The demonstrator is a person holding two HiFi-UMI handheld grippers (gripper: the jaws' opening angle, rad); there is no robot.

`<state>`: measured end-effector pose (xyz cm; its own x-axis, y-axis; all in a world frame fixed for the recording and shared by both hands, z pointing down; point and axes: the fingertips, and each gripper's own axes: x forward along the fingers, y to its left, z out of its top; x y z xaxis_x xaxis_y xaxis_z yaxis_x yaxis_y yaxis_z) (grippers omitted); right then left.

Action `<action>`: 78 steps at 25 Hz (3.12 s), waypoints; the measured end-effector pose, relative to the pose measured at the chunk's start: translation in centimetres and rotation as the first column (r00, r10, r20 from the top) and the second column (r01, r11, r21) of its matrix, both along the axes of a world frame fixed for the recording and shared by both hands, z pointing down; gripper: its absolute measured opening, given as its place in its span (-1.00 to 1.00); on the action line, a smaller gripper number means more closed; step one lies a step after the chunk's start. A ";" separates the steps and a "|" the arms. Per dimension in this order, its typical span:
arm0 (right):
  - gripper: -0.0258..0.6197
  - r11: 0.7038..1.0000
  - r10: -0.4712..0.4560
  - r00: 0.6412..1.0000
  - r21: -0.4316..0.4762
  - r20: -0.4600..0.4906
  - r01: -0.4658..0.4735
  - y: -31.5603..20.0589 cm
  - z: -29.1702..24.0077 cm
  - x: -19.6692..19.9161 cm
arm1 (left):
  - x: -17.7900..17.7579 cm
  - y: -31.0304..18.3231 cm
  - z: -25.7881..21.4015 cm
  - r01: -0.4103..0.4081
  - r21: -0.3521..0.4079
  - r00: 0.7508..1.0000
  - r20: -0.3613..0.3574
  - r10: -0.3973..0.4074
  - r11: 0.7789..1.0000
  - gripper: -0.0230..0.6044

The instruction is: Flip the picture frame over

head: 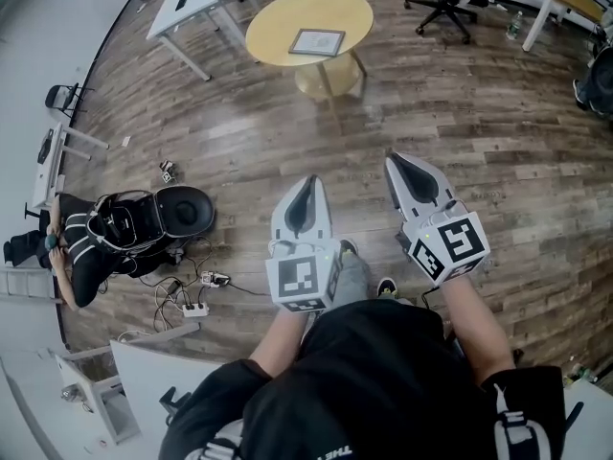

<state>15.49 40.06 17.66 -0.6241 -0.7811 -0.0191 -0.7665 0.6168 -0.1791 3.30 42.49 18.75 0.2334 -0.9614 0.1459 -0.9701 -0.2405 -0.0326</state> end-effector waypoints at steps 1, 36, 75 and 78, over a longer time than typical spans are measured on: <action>-0.86 1.000 -0.003 1.000 -0.003 -0.007 0.003 -1.2 0.0 -0.9 | -0.9 -1.2 0.0 0.000 0.000 1.000 -0.004 0.000 1.000 -0.85; -0.86 1.000 -0.025 0.999 -0.012 -0.039 0.025 -35.8 1.5 -12.0 | -12.3 -34.9 1.9 0.021 0.009 0.999 -0.040 -0.020 1.000 -0.85; -0.86 0.986 -0.163 0.963 -0.070 -0.216 0.152 -67.0 8.2 -14.5 | -16.2 -67.7 5.5 -0.009 -0.031 1.000 -0.028 0.008 0.999 -0.85; -0.86 0.976 -0.217 0.924 -0.077 -0.314 0.203 -68.0 9.0 -15.8 | -16.8 -69.9 5.5 -0.022 -0.022 0.999 -0.036 0.021 1.000 -0.85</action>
